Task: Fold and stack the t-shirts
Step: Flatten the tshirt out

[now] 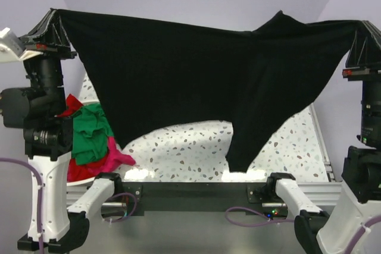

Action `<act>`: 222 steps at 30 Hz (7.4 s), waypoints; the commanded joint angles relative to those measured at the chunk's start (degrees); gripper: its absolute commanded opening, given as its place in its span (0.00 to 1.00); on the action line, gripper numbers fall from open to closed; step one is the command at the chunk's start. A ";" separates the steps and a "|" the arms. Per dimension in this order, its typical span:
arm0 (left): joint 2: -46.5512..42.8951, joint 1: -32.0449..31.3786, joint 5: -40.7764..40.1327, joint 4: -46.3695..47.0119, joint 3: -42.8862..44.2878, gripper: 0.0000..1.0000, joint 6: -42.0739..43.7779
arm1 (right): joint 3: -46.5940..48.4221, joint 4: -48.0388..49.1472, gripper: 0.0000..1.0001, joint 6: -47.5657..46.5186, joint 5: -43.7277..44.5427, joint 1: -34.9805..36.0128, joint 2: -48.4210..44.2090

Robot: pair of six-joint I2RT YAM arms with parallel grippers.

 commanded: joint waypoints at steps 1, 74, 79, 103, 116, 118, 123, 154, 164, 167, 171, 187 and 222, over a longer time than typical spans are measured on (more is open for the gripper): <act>5.98 0.47 -3.55 2.30 0.51 0.00 2.01 | 0.12 1.23 0.00 -1.34 3.58 -0.32 7.82; 60.83 -6.38 3.31 9.26 -24.99 0.97 -9.77 | -68.44 12.85 0.99 23.36 7.78 15.07 39.31; 63.12 -6.38 3.30 9.16 -21.47 0.97 -9.50 | -66.77 9.58 0.99 22.30 9.90 13.05 37.12; 58.48 -10.25 5.42 10.92 -16.44 0.97 -6.25 | -62.36 5.98 0.96 19.66 12.18 12.50 28.61; 45.10 -10.86 -3.02 8.73 -32.71 1.00 -9.32 | -73.71 15.64 0.96 22.57 3.57 23.06 19.00; 46.16 -10.78 -3.02 8.81 -33.76 1.00 -9.85 | -74.41 16.95 0.96 22.13 2.44 23.24 21.02; 48.79 -10.78 -2.41 9.51 -33.77 1.00 -10.73 | -73.98 17.58 0.97 20.90 3.31 23.24 25.51; 73.05 -13.50 3.75 7.06 -8.37 1.00 -7.84 | -61.15 8.18 0.99 20.02 13.42 13.48 40.80; 55.25 -13.59 -7.14 6.97 -15.38 1.00 -4.76 | -60.26 9.67 0.99 18.61 11.22 13.39 40.54; 50.22 -12.19 -13.47 5.30 -19.07 1.00 -3.70 | -60.79 10.64 0.99 18.44 10.52 13.48 40.28; 46.96 -7.28 -11.03 3.71 -24.35 0.98 -6.16 | -60.97 11.78 0.99 18.43 9.47 13.39 40.54; 48.36 -3.48 -9.97 0.37 -31.39 0.64 -8.97 | -62.81 14.59 0.98 18.96 5.77 13.57 38.52; 52.40 -2.69 -6.45 -5.16 -29.55 0.22 -8.71 | -64.83 14.33 0.95 18.70 5.59 15.93 32.91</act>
